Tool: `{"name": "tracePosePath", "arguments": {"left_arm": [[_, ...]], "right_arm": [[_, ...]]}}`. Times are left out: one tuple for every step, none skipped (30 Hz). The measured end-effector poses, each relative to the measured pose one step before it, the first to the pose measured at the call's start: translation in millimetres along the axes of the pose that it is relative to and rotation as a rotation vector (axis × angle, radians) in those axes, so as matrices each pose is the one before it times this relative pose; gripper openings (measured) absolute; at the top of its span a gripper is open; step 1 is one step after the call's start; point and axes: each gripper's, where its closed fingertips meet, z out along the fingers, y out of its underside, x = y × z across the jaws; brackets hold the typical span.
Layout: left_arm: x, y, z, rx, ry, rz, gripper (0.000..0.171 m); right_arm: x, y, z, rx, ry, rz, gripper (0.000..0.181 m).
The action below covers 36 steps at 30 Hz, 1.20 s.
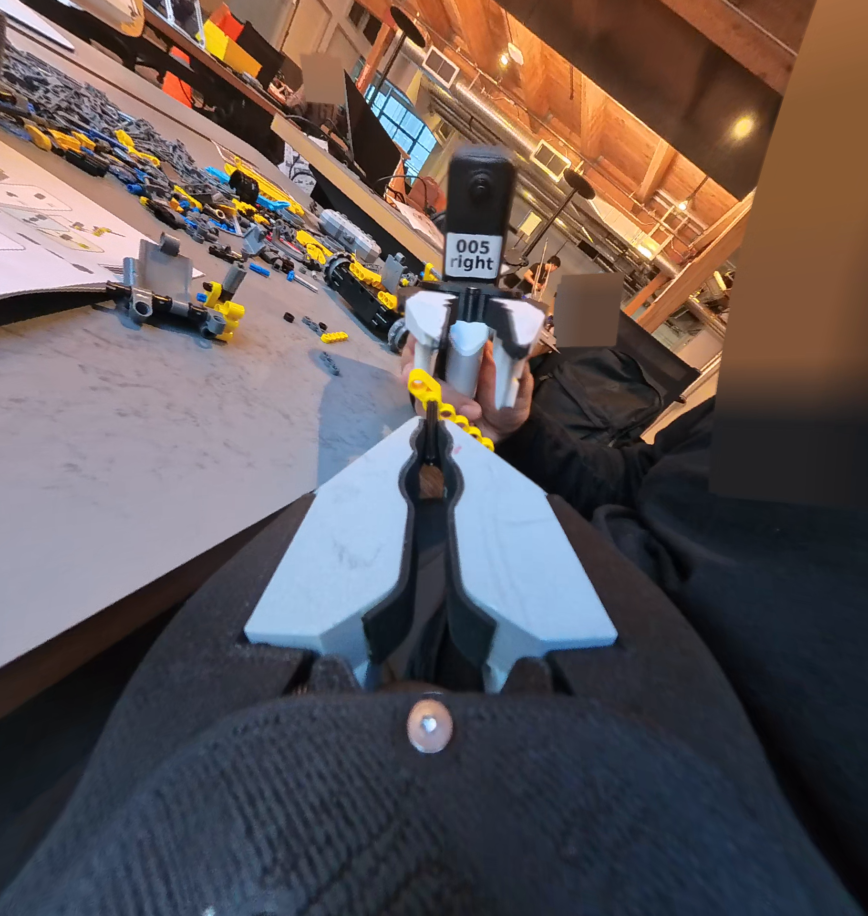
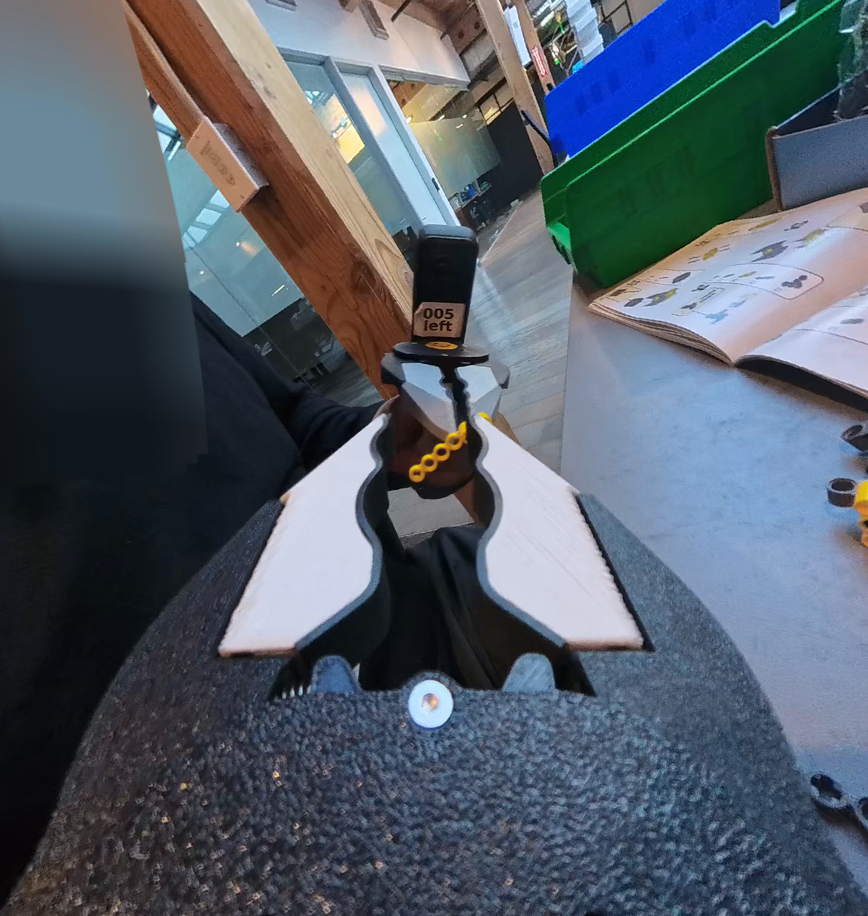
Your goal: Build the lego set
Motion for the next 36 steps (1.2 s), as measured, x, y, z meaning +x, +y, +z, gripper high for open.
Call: {"name": "tracePosePath", "arguments": {"left_arm": [[-0.85, -0.38, -0.48, 0.00253, -0.0020, -0.0039, 0.002], [-0.89, -0.26, -0.54, 0.00168, -0.0027, -0.0049, 0.002], [-1.13, -0.07, -0.42, 0.00086, -0.0032, -0.0057, 0.002], [-1.83, 0.62, -0.28, -0.00268, -0.0071, -0.0070, 0.002], [-2.28, 0.92, -0.23, -0.00428, -0.0082, -0.0081, 0.003], [-1.45, 0.32, 0.00, -0.00111, -0.0032, -0.0101, 0.002], [-0.75, -0.26, -0.13, 0.00167, 0.0014, -0.0117, 0.002], [-0.97, 0.30, 0.13, -0.00184, -0.0003, -0.0127, 0.002], [-1.86, 0.96, 0.27, -0.00539, -0.0051, -0.0129, 0.002], [-1.44, 0.74, 0.34, -0.00347, -0.0030, -0.0136, 0.002], [-0.57, 0.23, 0.14, 0.00023, 0.0014, -0.0125, 0.002], [-0.13, 0.03, 0.05, 0.00103, 0.0026, -0.0091, 0.002], [-0.14, 0.45, 0.03, -0.00170, 0.0007, -0.0060, 0.002], [-0.46, 0.85, 0.14, -0.00390, -0.0027, -0.0025, 0.002], [-0.36, 0.95, 0.23, -0.00478, -0.0037, 0.0000, 0.002], [-0.07, 1.02, 0.37, -0.00556, -0.0014, 0.0000, 0.002], [0.43, 0.75, 0.41, -0.00408, 0.0003, 0.0015, 0.002], [0.07, 0.89, 0.57, -0.00483, -0.0018, 0.0031, 0.002], [0.21, 1.48, 0.82, -0.00870, -0.0010, 0.0040, 0.003], [0.34, 1.70, 0.91, -0.01073, -0.0015, 0.0048, 0.003], [0.10, 1.93, 0.99, -0.01177, -0.0040, 0.0072, 0.002], [-0.07, 2.44, 1.09, -0.01514, -0.0060, 0.0094, 0.003], [0.62, 2.33, 1.01, -0.01531, -0.0034, 0.0120, 0.003], [1.41, 0.69, 0.62, -0.00603, 0.0009, 0.0135, 0.003], [1.27, -0.11, 0.27, -0.00145, 0.0005, 0.0114, 0.003], [-0.31, 1.11, 0.29, -0.00815, -0.0070, 0.0097, 0.003], [-0.51, 1.63, 0.33, -0.01054, -0.0065, 0.0083, 0.003], [0.15, 1.32, 0.45, -0.00935, -0.0015, 0.0048, 0.003], [0.61, 0.68, 0.25, -0.00525, 0.0003, 0.0064, 0.003], [0.66, 0.72, 0.22, -0.00620, -0.0017, 0.0095, 0.003], [-0.63, 2.31, 0.74, -0.01707, -0.0118, 0.0136, 0.003], [-0.28, 4.62, 1.80, -0.03089, -0.0161, 0.0291, 0.003], [2.15, 3.49, 2.44, -0.02375, -0.0105, 0.0397, 0.003], [4.29, 1.86, 2.54, -0.01574, -0.0032, 0.0448, 0.003], [4.07, 1.36, 2.62, -0.01338, -0.0034, 0.0441, 0.003], [2.53, 1.72, 2.33, -0.01344, -0.0052, 0.0297, 0.003]], "right_arm": [[-2.76, 0.28, -0.54, -0.0008, -0.0074, -0.0190, 0.032], [-3.37, 0.62, -0.50, -0.0042, -0.0055, -0.0292, 0.036], [-1.26, 1.75, -0.25, -0.0129, 0.0151, -0.0434, 0.041], [-0.55, 2.85, 0.08, -0.0233, 0.0281, -0.0597, 0.047], [-1.23, 3.74, 0.47, -0.0337, 0.0284, -0.0705, 0.050], [-0.03, 4.62, 0.80, -0.0448, 0.0376, -0.0694, 0.050], [0.48, 4.72, 1.43, -0.0496, 0.0397, -0.0592, 0.052], [-0.27, 4.54, 2.21, -0.0500, 0.0313, -0.0522, 0.054], [-0.62, 4.81, 2.99, -0.0507, 0.0280, -0.0460, 0.056], [-1.01, 4.30, 3.54, -0.0465, 0.0234, -0.0467, 0.060], [1.89, 4.07, 2.99, -0.0435, 0.0431, -0.0586, 0.061], [5.36, 3.46, 2.13, -0.0389, 0.0684, -0.0643, 0.061], [4.78, 2.44, 1.54, -0.0295, 0.0639, -0.0629, 0.061], [3.77, 1.49, 1.04, -0.0231, 0.0536, -0.0540, 0.059], [2.34, 1.09, 1.17, -0.0206, 0.0414, -0.0473, 0.061], [-0.22, 0.60, 1.22, -0.0179, 0.0258, -0.0466, 0.060], [-0.48, 0.16, 1.36, -0.0152, 0.0242, -0.0421, 0.057], [-1.41, -0.59, 1.22, -0.0103, 0.0161, -0.0371, 0.055], [-2.90, -1.12, 0.90, -0.0055, 0.0025, -0.0297, 0.053], [-2.06, -1.34, 0.60, -0.0029, 0.0012, -0.0187, 0.050], [-1.24, -1.50, 0.25, 0.0001, 0.0003, -0.0115, 0.048], [-0.59, -1.87, -0.48, 0.0040, 0.0000, -0.0067, 0.046], [-0.24, -2.51, -1.38, 0.0108, -0.0043, 0.0009, 0.044], [-0.93, -2.20, -1.39, 0.0111, -0.0151, 0.0118, 0.042], [-1.24, -0.20, -1.00, 0.0016, -0.0199, 0.0157, 0.041], [-0.01, 0.49, -0.64, -0.0019, -0.0096, 0.0108, 0.041], [0.24, -0.87, -0.90, 0.0050, -0.0023, 0.0050, 0.041], [-0.19, -2.13, -1.04, 0.0118, -0.0046, 0.0066, 0.039], [-0.64, -2.22, -1.06, 0.0130, -0.0091, 0.0122, 0.035], [-0.91, -1.80, -1.09, 0.0127, -0.0120, 0.0147, 0.031], [0.47, -1.44, -1.15, 0.0128, -0.0037, 0.0149, 0.018], [2.36, -0.86, -1.86, 0.0122, 0.0088, 0.0048, 0.000], [4.14, -1.07, -1.81, 0.0151, 0.0182, 0.0073, 0.000], [3.09, 0.25, -1.26, 0.0069, 0.0073, 0.0159, 0.000], [1.13, 2.12, -0.31, -0.0042, -0.0078, 0.0215, 0.000], [-0.35, 2.83, 0.09, -0.0085, -0.0137, 0.0172, 0.000]]}}
